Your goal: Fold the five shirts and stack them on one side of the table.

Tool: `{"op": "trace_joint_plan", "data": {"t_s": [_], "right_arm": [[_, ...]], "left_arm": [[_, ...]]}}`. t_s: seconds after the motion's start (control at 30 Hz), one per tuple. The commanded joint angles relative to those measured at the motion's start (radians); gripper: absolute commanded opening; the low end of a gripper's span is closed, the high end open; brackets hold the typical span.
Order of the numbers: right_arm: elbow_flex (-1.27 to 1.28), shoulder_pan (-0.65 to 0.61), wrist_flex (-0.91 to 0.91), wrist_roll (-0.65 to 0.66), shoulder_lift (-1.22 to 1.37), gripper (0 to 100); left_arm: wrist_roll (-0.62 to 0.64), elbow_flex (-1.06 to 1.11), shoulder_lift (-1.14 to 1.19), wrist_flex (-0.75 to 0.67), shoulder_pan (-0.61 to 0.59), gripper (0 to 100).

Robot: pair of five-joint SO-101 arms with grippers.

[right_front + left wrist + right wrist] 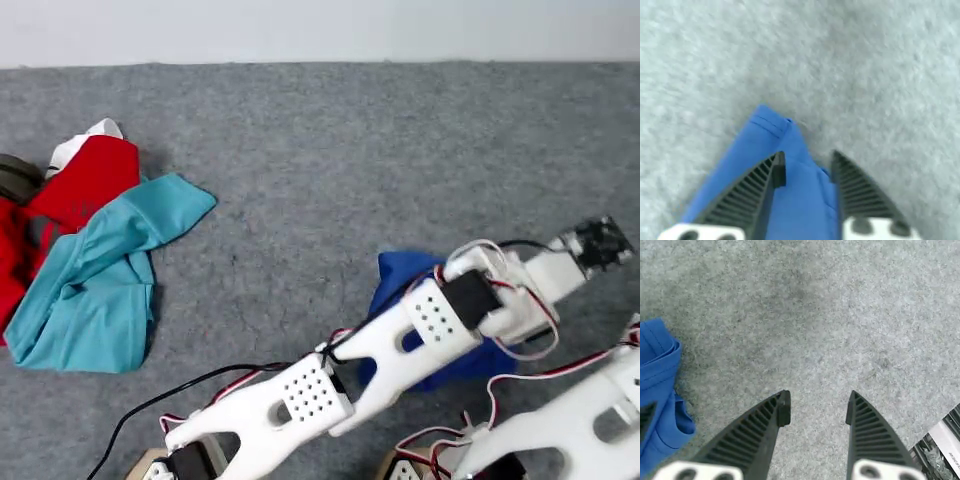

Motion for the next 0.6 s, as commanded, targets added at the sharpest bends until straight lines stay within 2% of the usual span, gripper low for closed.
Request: {"op": "trace_joint_plan", "data": {"t_s": [0.0,0.13,0.27,0.43,0.57], "right_arm": [[-0.031,0.008,-0.012,-0.008,-0.036,20.5],[-0.029,-0.008,-0.010,-0.008,-0.035,20.5],[-0.005,-0.102,0.025,-0.008,-0.035,20.5],[0.032,-0.346,0.064,-0.008,-0.035,20.5],[0.092,-0.602,0.053,-0.008,-0.025,20.5]], "left_arm": [[0.005,-0.067,-0.048,-0.032,-0.026,23],[-0.002,-0.067,-0.103,-0.023,-0.055,22],[-0.002,-0.064,-0.141,0.066,-0.207,22],[-0.002,-0.064,-0.120,0.213,-0.342,22],[-0.002,-0.061,-0.052,0.229,-0.405,22]]}}
